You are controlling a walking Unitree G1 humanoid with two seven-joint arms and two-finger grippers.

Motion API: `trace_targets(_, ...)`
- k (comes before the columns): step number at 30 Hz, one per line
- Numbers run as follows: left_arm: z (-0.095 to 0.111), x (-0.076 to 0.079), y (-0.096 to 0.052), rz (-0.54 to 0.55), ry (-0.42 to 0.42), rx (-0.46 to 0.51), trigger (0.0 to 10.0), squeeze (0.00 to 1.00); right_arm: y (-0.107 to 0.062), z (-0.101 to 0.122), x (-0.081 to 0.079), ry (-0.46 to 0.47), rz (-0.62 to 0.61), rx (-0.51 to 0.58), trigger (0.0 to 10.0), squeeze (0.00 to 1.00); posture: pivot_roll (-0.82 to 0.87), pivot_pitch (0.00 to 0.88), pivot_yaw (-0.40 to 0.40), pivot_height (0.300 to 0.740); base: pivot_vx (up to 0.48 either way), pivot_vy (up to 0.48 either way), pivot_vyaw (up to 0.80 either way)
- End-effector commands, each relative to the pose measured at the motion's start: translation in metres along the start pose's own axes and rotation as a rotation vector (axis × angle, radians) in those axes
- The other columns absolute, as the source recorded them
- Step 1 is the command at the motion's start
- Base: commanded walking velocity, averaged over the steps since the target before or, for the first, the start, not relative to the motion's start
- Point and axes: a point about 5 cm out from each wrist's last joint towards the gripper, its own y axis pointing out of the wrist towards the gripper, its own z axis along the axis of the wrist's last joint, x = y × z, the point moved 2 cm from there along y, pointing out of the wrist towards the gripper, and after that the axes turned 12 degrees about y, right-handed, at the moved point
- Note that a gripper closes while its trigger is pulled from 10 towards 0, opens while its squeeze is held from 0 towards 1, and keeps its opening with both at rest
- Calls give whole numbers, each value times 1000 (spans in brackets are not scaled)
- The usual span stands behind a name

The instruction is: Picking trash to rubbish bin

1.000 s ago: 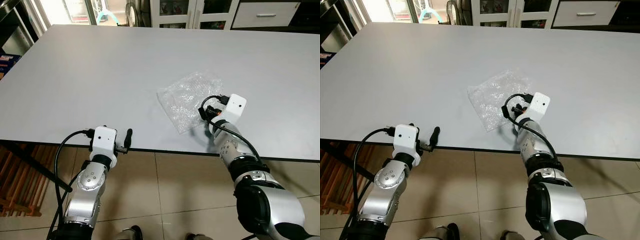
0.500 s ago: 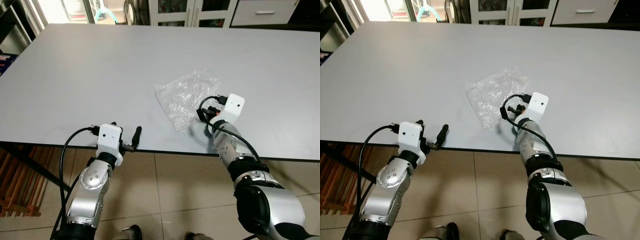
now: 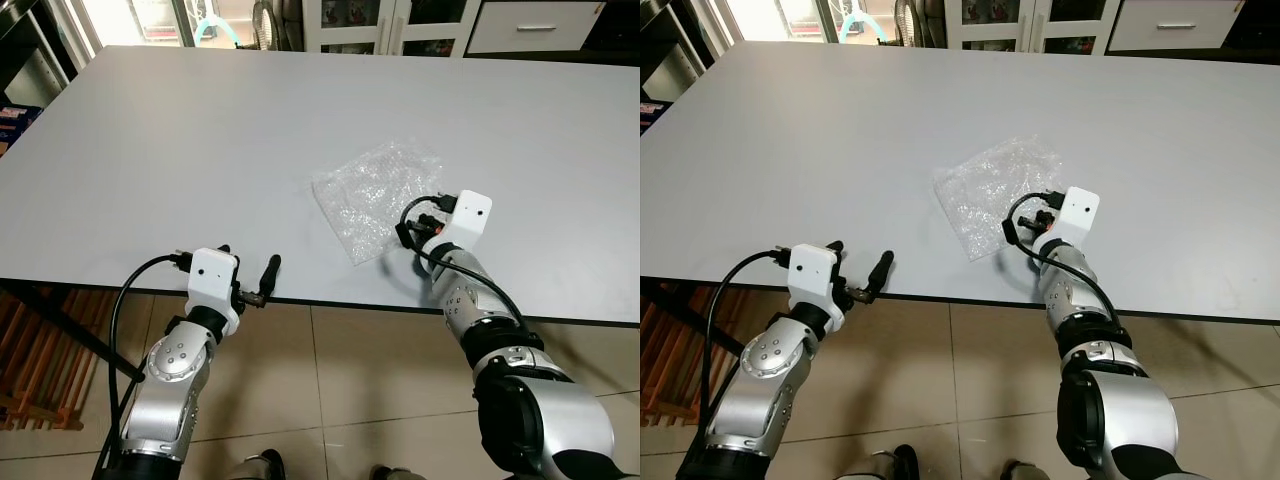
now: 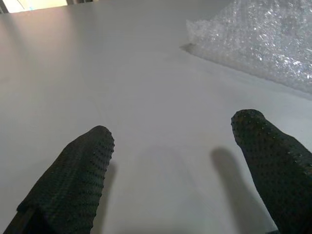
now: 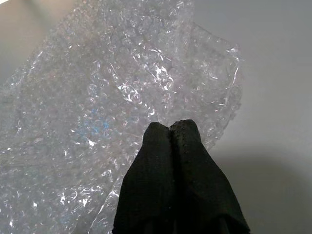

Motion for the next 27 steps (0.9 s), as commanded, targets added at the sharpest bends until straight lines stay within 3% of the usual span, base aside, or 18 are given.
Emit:
trace_targets(1,0,-2,-3,-10,2,-1,10000,0,-6,-26,15,-10,-29,-91,0,0,-12,161,42,740,0,0,0)
trace_targets(10,1,-2,0,-15,-1,2,10000,0,-7,-20,16,-30,-29,-45,0,0,-12,152,45,740,0,0,0)
trace_targets(16,6,-1,0,-36,-12,17,10000,0,-11,16,-1,-144,86,170,0,0,-13,145,44,740,0,0,0)
trace_targets(22,11,0,3,-47,-18,37,10000,0,-32,43,-2,-273,135,337,0,0,-22,135,44,740,0,0,0)
trace_targets(27,13,2,5,-58,-31,51,10000,0,-50,52,-1,-329,157,404,0,0,-33,128,42,740,0,0,0)
